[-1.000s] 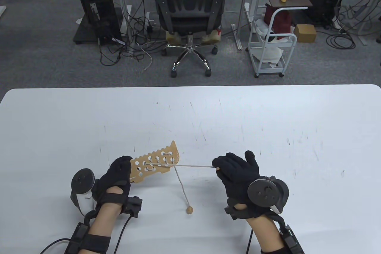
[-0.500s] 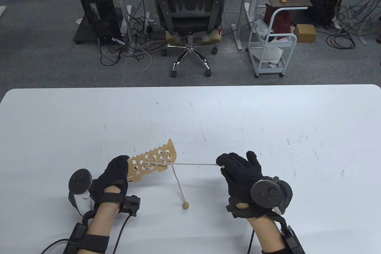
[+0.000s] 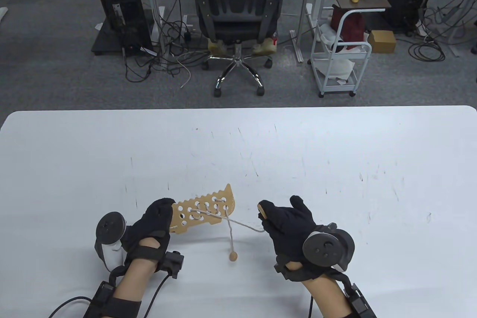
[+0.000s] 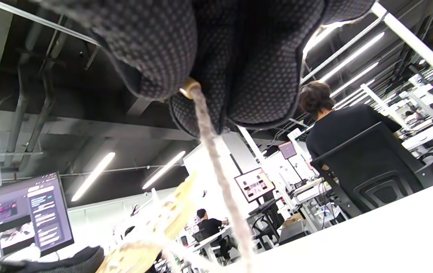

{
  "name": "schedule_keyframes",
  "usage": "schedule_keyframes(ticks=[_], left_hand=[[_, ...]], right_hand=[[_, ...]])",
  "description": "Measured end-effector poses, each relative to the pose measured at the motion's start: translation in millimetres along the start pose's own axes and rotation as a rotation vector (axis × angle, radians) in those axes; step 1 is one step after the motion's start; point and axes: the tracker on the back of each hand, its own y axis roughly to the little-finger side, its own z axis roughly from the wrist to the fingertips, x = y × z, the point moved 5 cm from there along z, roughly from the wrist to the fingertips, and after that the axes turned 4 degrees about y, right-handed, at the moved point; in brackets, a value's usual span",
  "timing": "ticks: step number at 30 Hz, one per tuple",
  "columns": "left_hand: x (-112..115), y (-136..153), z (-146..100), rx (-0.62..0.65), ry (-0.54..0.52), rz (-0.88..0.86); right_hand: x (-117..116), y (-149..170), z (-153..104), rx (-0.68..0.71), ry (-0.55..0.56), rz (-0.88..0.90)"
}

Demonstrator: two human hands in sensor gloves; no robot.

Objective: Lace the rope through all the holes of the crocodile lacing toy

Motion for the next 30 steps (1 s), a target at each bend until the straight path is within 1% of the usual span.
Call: schedule_keyframes(ticks=[9,18,24,30], left_hand=[[18.7,-5.2,-2.8,0.021,0.057,0.069],[39.0,-16.0,-8.0,0.073,0.109,0.203],[54.1,-20.1,-10.6,0.097,0.144,0.290],[64.9,-25.3,-13.6,0.131,0.161,0.371]], right_hand=[[-15.8,-16.6,-3.8,0.082,-0.071,-0.063],[-32.2,-36.0,-7.6,0.159,-0.121,-0.124],[-38.8,-43.9,-8.9,0.179,-0.133,-0.145],[-47.8,-44.1,-9.8,0.170,-0.171,-0.182]])
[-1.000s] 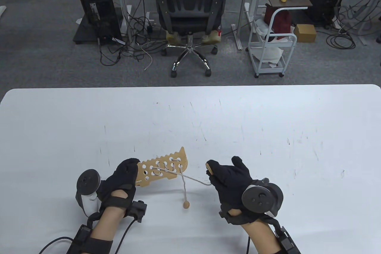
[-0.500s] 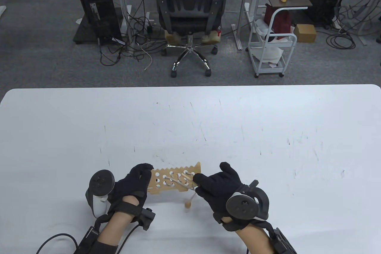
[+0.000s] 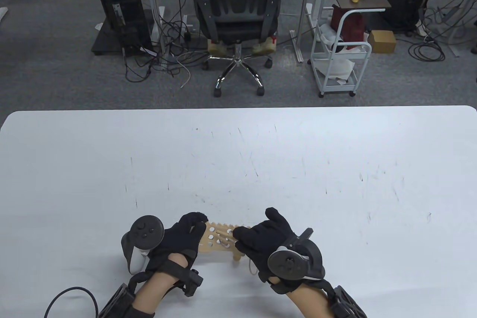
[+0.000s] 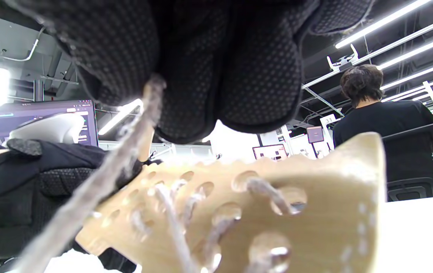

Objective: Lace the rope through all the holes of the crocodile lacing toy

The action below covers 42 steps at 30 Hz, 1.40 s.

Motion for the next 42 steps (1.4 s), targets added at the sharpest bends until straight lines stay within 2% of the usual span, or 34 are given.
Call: schedule_keyframes(ticks=[12,23,31,42], left_hand=[[9.0,-17.7,-4.0,0.067,0.000,0.137],[8.6,-19.8,-4.8,0.082,-0.012,0.168],[8.1,-21.4,-5.2,0.099,-0.025,0.182],[17.7,-36.8,-10.4,0.171,-0.006,0.176]], right_hand=[[-8.6,-5.7,1.7,-0.010,-0.044,-0.057],[-7.4,11.5,0.6,-0.123,0.027,0.153],[-7.8,13.9,1.0,-0.145,0.043,0.171],[-20.9,12.3,2.6,-0.144,-0.015,0.148]])
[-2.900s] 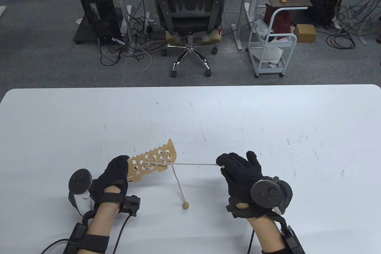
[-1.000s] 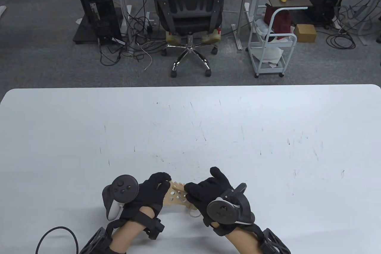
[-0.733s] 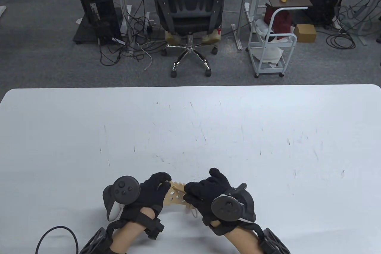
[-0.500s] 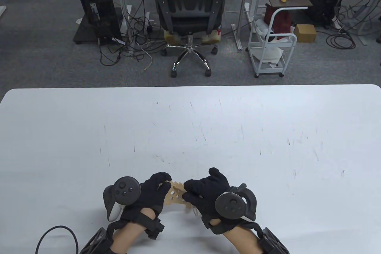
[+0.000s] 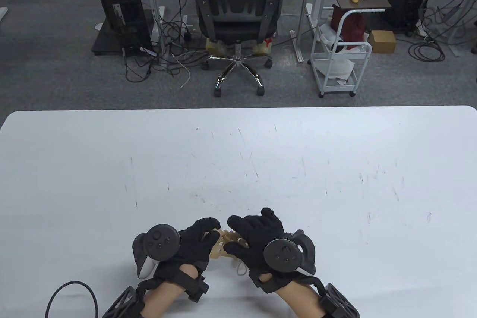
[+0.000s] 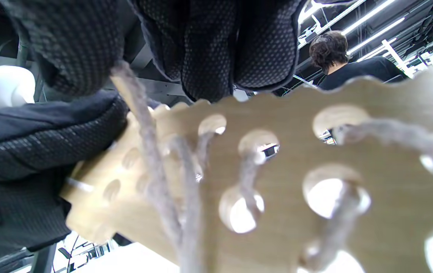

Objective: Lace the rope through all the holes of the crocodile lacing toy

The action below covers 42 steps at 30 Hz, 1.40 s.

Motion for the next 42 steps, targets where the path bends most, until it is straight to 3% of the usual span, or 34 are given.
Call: schedule_keyframes(ticks=[7,23,42], left_hand=[[6.3,-15.3,-3.1,0.056,0.013,0.023],[7.7,-11.7,-1.7,0.061,0.024,-0.078],[-34.6,18.9,-3.0,-0.027,-0.113,-0.183]], right_hand=[[-1.6,0.5,1.4,-0.015,-0.011,-0.034],[-4.3,-0.5,3.4,-0.015,-0.035,-0.078],[34.7,33.1,1.7,-0.159,0.084,0.033]])
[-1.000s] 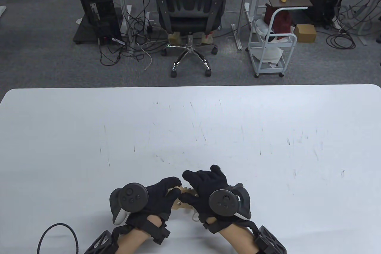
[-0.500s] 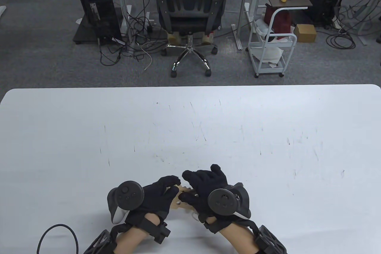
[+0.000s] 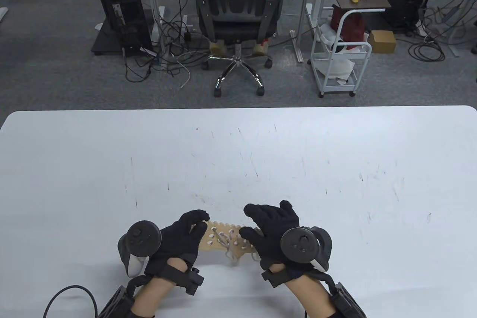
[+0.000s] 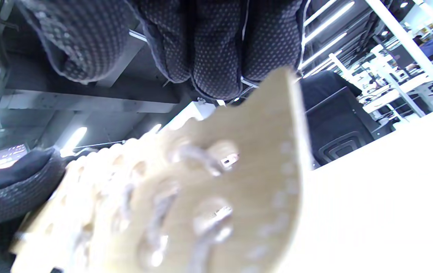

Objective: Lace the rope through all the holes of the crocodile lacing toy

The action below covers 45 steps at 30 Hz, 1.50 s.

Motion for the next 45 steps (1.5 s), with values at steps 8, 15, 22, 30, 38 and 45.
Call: schedule_keyframes(ticks=[8,15,22,30,38,45], left_hand=[[-13.6,2.3,-0.4,0.010,-0.019,-0.058],[-12.5,-0.1,0.2,0.042,0.011,-0.146],[-8.7,-3.1,-0.3,0.060,0.044,-0.236],[-4.1,-6.0,-0.9,0.063,0.081,-0.312],[5.5,-8.0,-0.9,0.066,0.138,-0.380],[16.5,-8.0,-0.9,0.059,0.191,-0.476]], right_hand=[[10.1,29.3,3.2,-0.114,0.029,0.024],[-1.6,61.8,1.7,-0.272,-0.027,0.103],[-24.4,70.6,-1.3,-0.316,-0.161,0.146],[-47.3,56.9,-4.0,-0.247,-0.275,0.142],[-54.3,31.7,-5.0,-0.140,-0.294,0.256],[-61.1,12.3,-8.1,-0.070,-0.318,0.361]])
